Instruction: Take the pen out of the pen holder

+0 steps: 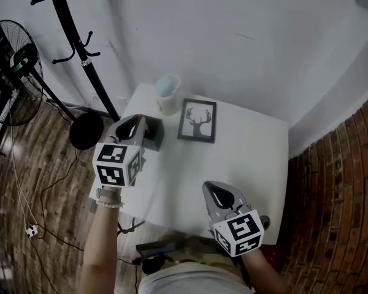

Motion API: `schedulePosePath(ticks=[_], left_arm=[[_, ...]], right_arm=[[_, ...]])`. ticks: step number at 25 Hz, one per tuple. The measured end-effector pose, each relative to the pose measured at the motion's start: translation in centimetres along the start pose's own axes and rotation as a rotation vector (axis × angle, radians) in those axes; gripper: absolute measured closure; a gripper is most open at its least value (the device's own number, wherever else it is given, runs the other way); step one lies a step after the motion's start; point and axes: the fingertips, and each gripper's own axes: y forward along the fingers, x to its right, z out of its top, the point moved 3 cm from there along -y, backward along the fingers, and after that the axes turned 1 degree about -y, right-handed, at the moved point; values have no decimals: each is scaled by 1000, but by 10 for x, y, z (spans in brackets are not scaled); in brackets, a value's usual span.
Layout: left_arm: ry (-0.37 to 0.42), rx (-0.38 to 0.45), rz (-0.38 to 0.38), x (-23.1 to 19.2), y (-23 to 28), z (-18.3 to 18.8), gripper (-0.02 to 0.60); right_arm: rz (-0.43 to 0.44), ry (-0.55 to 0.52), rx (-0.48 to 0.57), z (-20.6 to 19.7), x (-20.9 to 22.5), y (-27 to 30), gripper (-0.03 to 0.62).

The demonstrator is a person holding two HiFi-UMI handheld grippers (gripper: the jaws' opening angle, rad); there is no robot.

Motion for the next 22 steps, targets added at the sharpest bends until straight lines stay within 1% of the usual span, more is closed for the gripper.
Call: schedulePosePath(ticks=[4,10,13,17,22], left_arm=[[24,26,-20,14,-12,10,551],[62,39,-45,37,-27,18,551],[86,38,-62,51,-33,17,551],[93,33,-89,71,-42,14,551],[121,28,-122,95,-50,11,551]], right_arm=[[-9,-2,14,3,1,-5,589],[-26,-1,34,6,4,-15,589],[-39,2,41,7,5,-19,589],[-56,5,48,7,9,-28,589],[-85,13,57,7,16,-40,589]])
